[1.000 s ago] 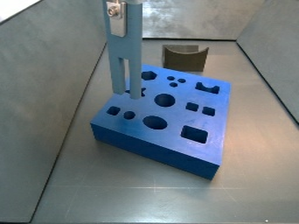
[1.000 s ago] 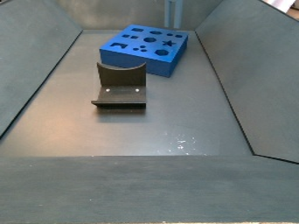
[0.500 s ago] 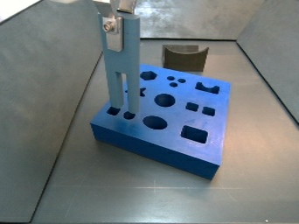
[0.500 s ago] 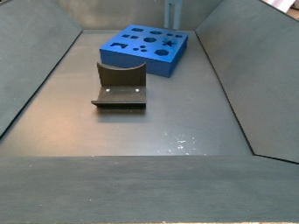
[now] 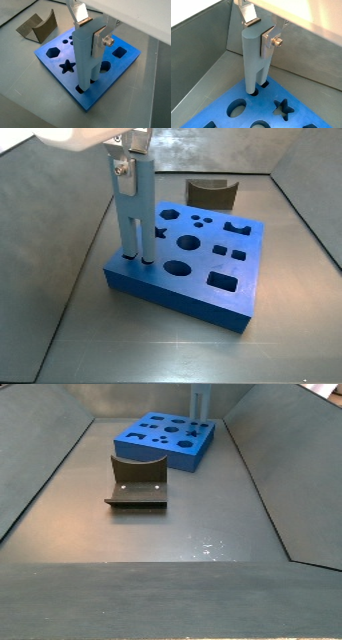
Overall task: Pick up the square-circle object. Move up. Move to above the board. Insert the square-circle object.
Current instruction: Insert the square-circle object.
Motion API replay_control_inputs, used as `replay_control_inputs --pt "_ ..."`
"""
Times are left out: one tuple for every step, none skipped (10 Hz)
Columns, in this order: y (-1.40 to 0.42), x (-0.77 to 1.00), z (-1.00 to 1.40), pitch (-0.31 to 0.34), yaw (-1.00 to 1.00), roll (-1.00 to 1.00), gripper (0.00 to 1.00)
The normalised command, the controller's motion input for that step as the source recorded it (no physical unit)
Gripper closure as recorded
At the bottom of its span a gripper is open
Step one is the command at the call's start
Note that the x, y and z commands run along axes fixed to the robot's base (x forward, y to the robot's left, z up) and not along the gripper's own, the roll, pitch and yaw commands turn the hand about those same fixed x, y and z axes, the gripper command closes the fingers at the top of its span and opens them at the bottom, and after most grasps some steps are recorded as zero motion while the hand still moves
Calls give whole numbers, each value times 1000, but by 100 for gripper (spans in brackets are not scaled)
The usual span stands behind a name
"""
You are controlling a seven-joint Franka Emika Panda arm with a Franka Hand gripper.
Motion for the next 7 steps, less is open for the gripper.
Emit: replay_control_inputs --pt "0 66 -86 0 0 -7 100" --pt "60 0 -29 0 0 0 100" --pt "157 -74 -160 0 0 0 100" --pt "43 0 -34 0 0 0 100" --pt "0 0 -26 0 0 0 100" --pt "0 54 -197 0 0 0 100" --pt "6 174 -234 37 0 0 100"
